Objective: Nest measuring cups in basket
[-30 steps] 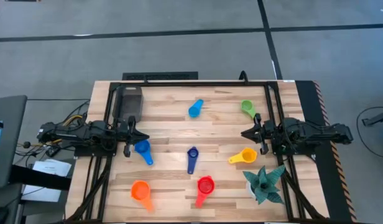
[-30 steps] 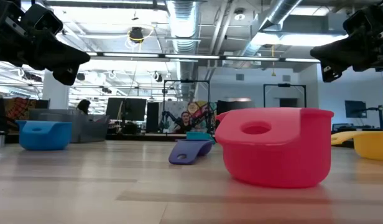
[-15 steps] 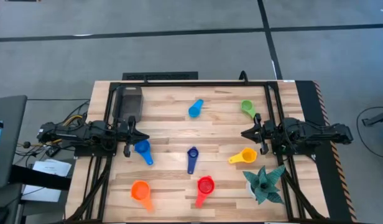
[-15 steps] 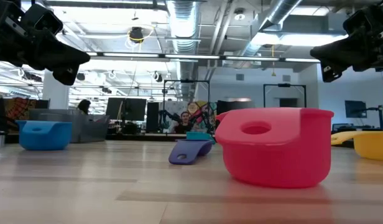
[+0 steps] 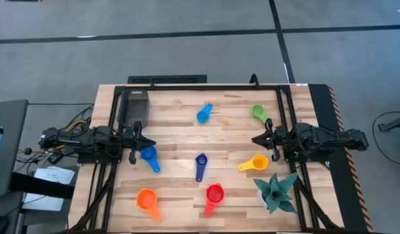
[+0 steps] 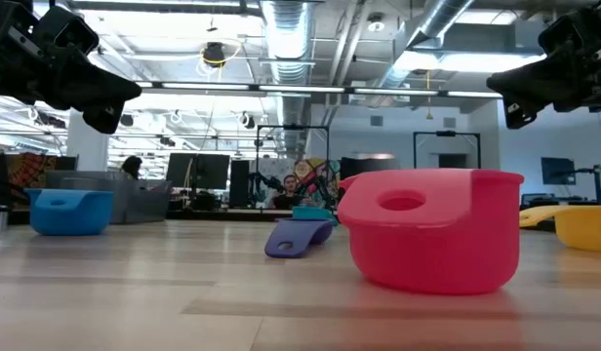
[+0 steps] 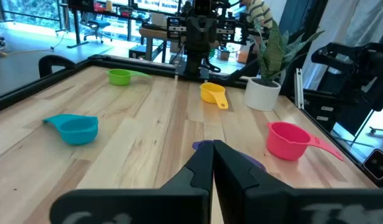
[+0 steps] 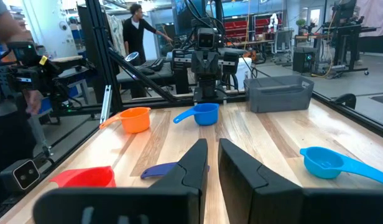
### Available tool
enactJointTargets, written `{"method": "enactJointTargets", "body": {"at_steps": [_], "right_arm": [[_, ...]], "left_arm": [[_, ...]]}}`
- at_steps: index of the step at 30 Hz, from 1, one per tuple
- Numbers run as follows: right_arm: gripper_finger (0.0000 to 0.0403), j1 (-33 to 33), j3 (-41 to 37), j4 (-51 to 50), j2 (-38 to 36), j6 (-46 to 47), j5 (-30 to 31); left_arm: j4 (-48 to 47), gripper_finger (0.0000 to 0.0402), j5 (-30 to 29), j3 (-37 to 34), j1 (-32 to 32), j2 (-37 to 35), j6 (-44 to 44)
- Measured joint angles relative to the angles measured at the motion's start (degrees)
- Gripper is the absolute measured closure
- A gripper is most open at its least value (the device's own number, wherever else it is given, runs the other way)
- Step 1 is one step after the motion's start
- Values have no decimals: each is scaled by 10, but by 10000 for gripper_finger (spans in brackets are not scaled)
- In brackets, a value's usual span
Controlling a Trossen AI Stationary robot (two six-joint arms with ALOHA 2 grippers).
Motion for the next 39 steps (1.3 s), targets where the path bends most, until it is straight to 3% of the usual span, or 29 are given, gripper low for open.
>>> {"method": "enactJointTargets", "body": {"at_steps": [8,11,15,18,22,25,31,36,39], "right_arm": [[337,0,0,0,0,0,0],[337,0,0,0,0,-5,0],[337,-3,0,8,0,-129,12],[337,-3,0,55,0,-119,15],[337,-6,0,103,0,-12,57],[337,-6,0,131,0,57,154],[337,-6,0,136,0,192,317],[337,-23,5,137,0,200,329],[337,-46,23,155,8,253,347]], "left_arm": [[9,401,-51,0,0,0,-68],[18,401,-135,0,0,0,-115],[44,401,-295,0,0,-1,-185],[45,401,-365,0,0,-1,-263],[44,401,-361,0,0,0,-335],[56,401,-343,7,0,10,-350],[30,401,-330,96,0,101,-269],[-23,401,-356,158,1,190,-242],[-60,398,-354,193,3,232,-243]]}}
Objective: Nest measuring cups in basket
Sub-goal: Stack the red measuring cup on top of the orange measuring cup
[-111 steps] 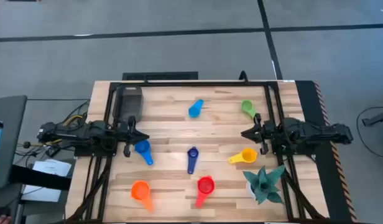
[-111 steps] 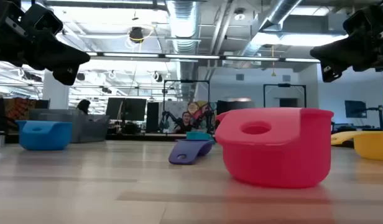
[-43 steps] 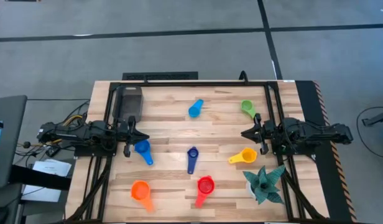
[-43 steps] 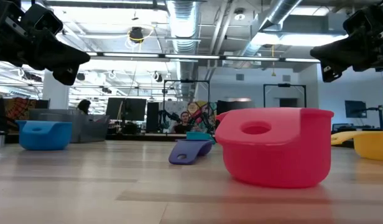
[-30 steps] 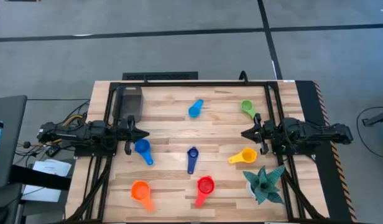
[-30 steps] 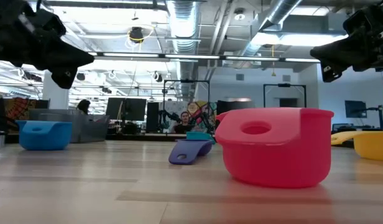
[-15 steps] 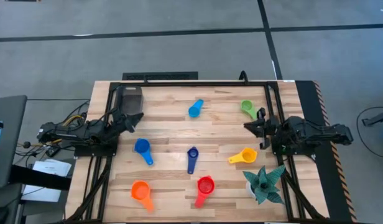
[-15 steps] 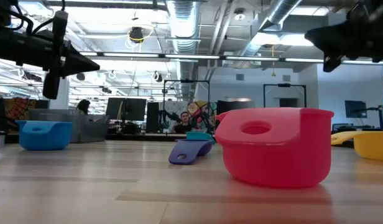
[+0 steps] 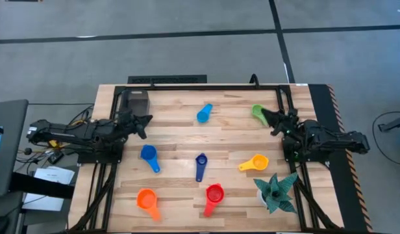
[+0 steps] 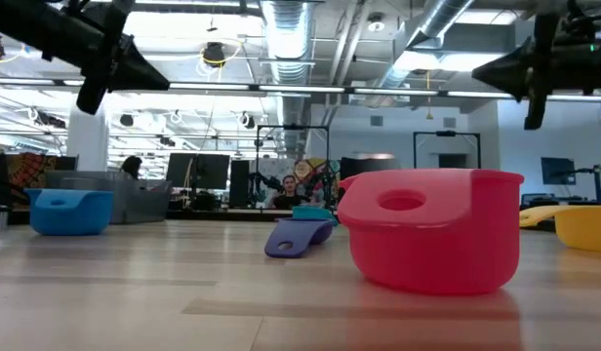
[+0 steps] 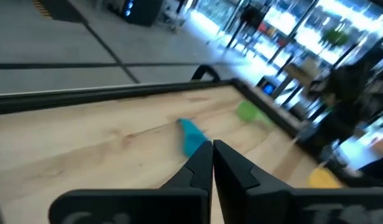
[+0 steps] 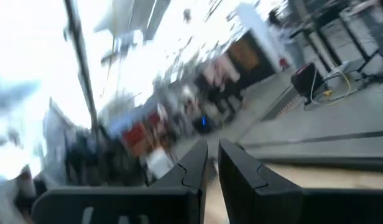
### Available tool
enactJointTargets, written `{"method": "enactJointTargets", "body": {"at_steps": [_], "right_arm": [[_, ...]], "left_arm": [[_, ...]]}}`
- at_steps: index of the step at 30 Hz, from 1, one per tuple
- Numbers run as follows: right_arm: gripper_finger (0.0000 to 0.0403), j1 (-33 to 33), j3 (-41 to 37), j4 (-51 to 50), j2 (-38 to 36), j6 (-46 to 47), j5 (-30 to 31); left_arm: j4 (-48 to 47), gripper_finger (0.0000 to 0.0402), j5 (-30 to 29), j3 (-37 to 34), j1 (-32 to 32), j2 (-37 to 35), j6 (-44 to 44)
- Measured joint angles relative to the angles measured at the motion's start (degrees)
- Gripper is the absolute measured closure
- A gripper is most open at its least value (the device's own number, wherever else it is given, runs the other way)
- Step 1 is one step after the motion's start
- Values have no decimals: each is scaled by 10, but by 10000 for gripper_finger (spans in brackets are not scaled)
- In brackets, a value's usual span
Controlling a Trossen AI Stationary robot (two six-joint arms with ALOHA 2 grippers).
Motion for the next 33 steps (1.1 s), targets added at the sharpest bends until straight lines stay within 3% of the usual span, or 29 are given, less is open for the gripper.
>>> {"method": "enactJointTargets", "body": {"at_steps": [4,8,13,17,21,26,33], "right_arm": [[337,-36,20,-7,24,63,11],[337,-64,42,-6,77,92,-19],[337,-86,84,-4,179,147,-64],[337,-96,128,-3,270,152,-66],[337,-109,167,39,340,150,-64],[337,-125,204,106,405,141,-65],[337,-125,272,40,485,124,-110]], "left_arm": [[-58,377,-1,50,6,36,1],[-132,339,4,110,16,58,0],[-190,289,-6,177,32,77,24],[-193,263,-4,208,39,89,63],[-200,256,-1,212,40,96,75],[-246,255,34,212,40,106,12],[-342,255,61,212,39,132,-91]]}}
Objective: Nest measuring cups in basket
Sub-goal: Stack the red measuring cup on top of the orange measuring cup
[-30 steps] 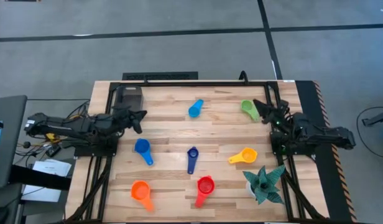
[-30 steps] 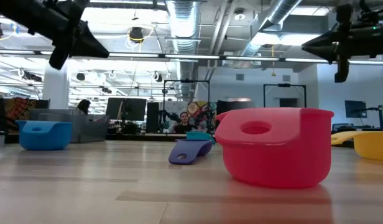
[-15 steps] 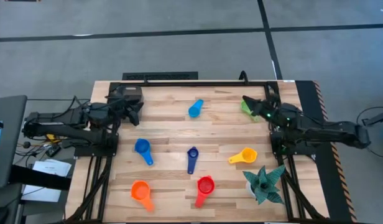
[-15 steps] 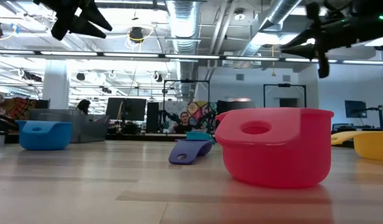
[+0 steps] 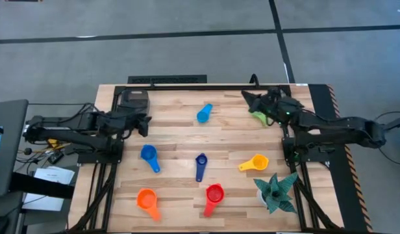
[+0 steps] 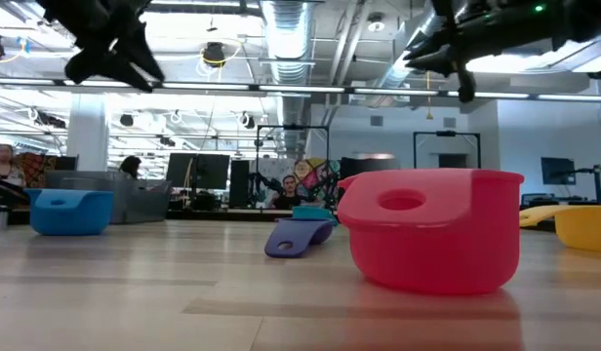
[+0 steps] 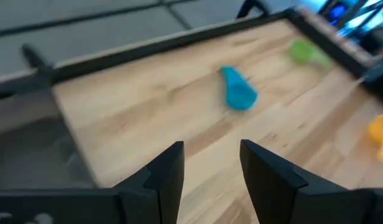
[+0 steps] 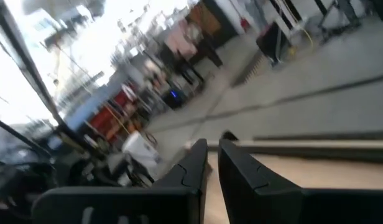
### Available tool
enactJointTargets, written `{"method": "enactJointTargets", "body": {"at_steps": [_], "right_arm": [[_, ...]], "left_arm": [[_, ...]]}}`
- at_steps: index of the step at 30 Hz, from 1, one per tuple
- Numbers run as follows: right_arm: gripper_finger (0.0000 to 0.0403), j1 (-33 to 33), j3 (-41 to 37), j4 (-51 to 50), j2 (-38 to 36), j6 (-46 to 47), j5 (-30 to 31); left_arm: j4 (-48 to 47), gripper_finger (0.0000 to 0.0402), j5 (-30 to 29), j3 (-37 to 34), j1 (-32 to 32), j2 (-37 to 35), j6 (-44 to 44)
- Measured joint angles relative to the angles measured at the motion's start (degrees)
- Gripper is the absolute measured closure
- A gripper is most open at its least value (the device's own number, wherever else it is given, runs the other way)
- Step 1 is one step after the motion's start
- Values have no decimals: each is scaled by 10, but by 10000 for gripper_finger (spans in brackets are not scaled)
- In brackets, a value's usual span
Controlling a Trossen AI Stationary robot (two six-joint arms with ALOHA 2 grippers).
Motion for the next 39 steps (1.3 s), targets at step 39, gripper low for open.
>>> {"method": "enactJointTargets", "body": {"at_steps": [39], "right_arm": [[200,120,233,-596,179,63,42]], "left_arm": [[-129,215,311,0,-83,123,-203]]}}
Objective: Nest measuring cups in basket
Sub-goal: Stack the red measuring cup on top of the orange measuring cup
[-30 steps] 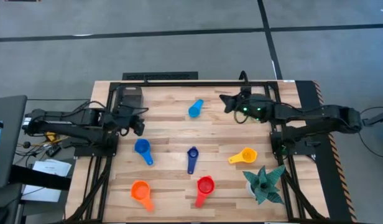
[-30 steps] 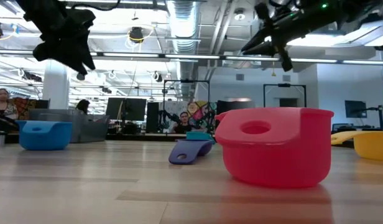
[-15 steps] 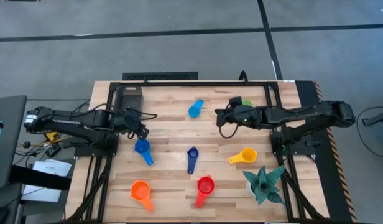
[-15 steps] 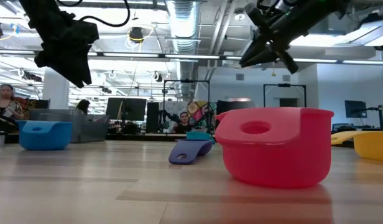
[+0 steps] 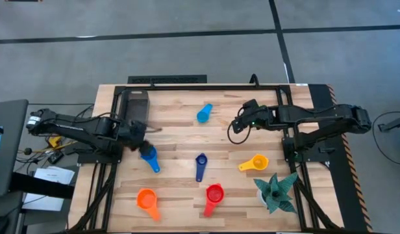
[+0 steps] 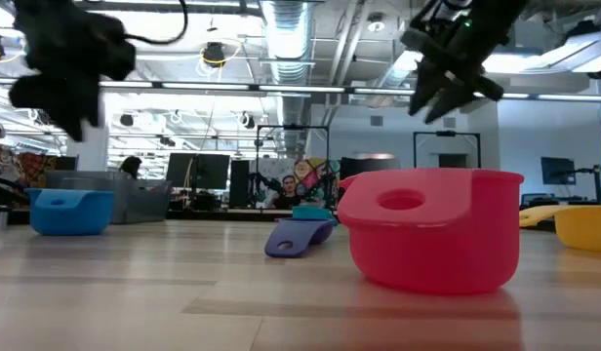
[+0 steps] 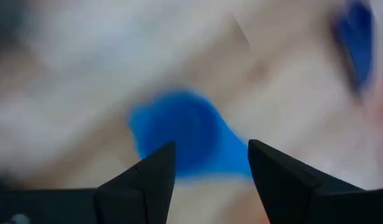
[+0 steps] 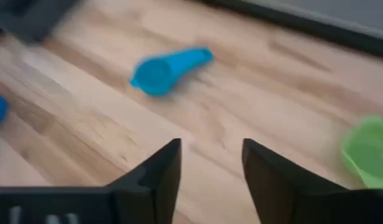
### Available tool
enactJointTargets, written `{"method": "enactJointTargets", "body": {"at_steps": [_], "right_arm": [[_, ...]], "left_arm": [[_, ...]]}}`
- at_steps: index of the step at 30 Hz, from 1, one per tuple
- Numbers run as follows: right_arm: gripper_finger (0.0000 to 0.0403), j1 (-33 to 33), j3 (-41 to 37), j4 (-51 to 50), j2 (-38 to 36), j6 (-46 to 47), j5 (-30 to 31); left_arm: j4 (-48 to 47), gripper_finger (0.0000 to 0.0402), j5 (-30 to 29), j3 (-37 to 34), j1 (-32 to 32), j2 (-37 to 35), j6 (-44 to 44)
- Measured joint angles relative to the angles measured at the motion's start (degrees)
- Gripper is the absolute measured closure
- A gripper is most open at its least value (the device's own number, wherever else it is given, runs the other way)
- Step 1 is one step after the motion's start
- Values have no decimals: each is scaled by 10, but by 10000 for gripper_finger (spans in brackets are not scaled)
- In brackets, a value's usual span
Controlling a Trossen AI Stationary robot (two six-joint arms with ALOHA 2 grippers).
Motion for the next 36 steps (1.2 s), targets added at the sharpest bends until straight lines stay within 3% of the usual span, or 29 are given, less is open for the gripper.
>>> {"method": "enactJointTargets", "body": {"at_steps": [3,12,18,26,36], "right_arm": [[177,2,0,-44,0,9,-6],[163,5,0,-29,0,-33,-11],[163,-4,0,4,1,-80,-31],[163,-30,0,51,1,-121,-83],[163,-38,0,66,10,-130,-135]], "left_arm": [[3,223,49,0,-63,9,-52],[7,239,32,1,-251,63,-259],[74,239,33,1,-331,123,-319],[156,239,33,0,-363,195,-322],[119,239,27,0,-321,193,-327]]}}
